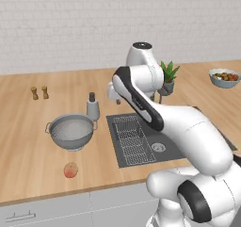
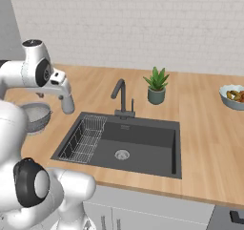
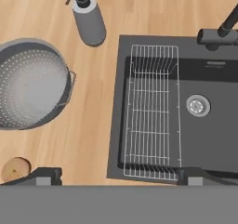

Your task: Put the colander in the sink, put the peach in the colander, and turn on the sink faucet and pour water over the colander.

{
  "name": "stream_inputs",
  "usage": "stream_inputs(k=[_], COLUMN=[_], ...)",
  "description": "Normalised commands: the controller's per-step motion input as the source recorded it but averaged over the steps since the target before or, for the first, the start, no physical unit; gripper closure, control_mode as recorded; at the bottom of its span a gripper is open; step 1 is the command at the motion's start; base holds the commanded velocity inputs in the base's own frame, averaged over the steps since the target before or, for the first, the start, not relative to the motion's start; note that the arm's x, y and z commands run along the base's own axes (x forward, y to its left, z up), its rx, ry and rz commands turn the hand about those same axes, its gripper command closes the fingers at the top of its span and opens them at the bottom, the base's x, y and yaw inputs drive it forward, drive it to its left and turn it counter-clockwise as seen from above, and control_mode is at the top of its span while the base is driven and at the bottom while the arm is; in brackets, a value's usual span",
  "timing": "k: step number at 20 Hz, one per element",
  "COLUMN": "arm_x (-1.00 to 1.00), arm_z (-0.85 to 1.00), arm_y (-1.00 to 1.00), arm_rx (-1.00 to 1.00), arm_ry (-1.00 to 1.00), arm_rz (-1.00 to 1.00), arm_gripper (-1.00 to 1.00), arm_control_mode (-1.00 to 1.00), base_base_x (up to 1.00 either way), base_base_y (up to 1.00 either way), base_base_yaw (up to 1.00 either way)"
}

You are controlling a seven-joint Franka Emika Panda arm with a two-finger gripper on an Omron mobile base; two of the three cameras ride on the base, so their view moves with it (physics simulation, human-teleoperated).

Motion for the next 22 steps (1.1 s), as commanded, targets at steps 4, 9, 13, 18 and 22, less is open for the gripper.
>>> stream_inputs(k=[4,9,13,18,22], arm_x=[0.46,0.28,0.17,0.06,0.07], arm_z=[-0.50,-0.59,-0.56,-0.57,-0.51], arm_y=[0.76,0.68,0.63,0.48,0.33], arm_rx=[0.00,0.00,0.00,0.00,0.00], arm_ry=[0.11,0.12,0.10,0.06,0.04], arm_rz=[-0.01,-0.04,-0.05,-0.05,-0.05], arm_gripper=[-1.00,-1.00,-1.00,-1.00,-1.00], arm_control_mode=[-1.00,-1.00,-1.00,-1.00,-1.00], base_base_x=[0.00,0.00,0.00,0.00,0.00], base_base_y=[0.00,0.00,0.00,0.00,0.00], base_base_yaw=[0.00,0.00,0.00,0.00,0.00])
